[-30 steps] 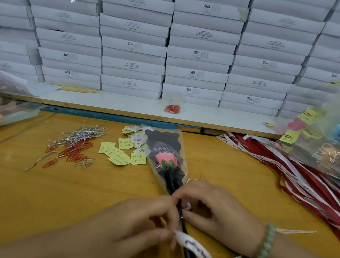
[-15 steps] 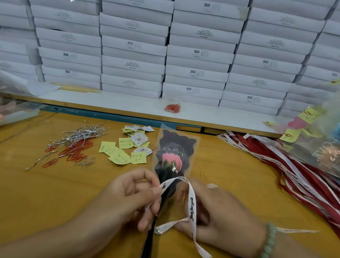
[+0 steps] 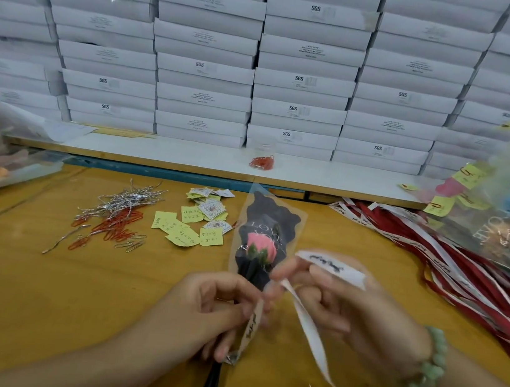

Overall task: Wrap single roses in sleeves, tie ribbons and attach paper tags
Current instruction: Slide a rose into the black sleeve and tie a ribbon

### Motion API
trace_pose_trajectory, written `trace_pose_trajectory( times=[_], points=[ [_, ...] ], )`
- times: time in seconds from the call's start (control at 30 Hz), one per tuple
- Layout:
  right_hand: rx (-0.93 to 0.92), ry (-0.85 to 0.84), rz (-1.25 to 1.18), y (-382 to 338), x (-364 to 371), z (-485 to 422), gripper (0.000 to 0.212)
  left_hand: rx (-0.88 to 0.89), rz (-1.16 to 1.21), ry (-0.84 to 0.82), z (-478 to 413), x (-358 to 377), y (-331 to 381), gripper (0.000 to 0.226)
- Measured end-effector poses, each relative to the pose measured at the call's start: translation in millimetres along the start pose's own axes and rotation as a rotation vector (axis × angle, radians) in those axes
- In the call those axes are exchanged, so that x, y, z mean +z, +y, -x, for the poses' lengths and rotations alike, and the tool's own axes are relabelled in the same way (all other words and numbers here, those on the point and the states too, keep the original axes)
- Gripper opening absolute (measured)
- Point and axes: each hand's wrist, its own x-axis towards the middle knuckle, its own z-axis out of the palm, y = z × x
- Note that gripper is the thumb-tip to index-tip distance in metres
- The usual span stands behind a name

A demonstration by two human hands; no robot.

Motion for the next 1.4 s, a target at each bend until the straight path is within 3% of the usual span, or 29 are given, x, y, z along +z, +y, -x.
trace_pose_trajectory(
  times=[0.17,0.4,0.57,0.87,0.93,1.03,1.1,1.2,1.4],
  points=[
    [-0.053,0.164,0.178,1.0,-1.9,-3.4,0.043,-0.019,0.012,-0.079,3.8,-0.8,6.5,0.026],
    [-0.202,0.678,0.32,1.2,-13.7,-3.1,0.043,0.016,-0.008,-0.061,0.2,-0.3,0.1,0.014],
    [-0.101,0.828,0.444,3.2,-31.1,-5.9,0.051,0.017,0.026,-0.061,-0.3,-2.6,-1.0,0.015],
    [0.017,0.695,0.883,-2.3,-37.3,-3.8,0.061,0.004,0.062,-0.047,-0.7,-3.6,-1.8,0.017],
    [0.034,0.65,1.106,-1.9,-33.7,-0.9,0.061,0.001,0.076,-0.045,-0.3,-3.9,-2.2,0.018],
    [-0.131,0.449,1.401,-3.8,-14.2,0.5,0.031,0.003,0.083,-0.044,-1.3,-4.2,-3.0,0.018],
    [-0.216,0.222,1.427,-3.4,-0.5,0.8,0.03,0.01,0.092,-0.045,-1.9,-4.2,-4.2,0.017],
    [-0.178,-0.044,1.493,0.5,13.1,-1.0,0.029,0.018,0.092,-0.04,-2.0,-5.0,-6.0,0.015],
    [-0.063,-0.011,1.372,4.1,7.1,-0.2,0.028,0.007,0.124,-0.034,-2.4,-5.5,-6.2,0.014]
  ],
)
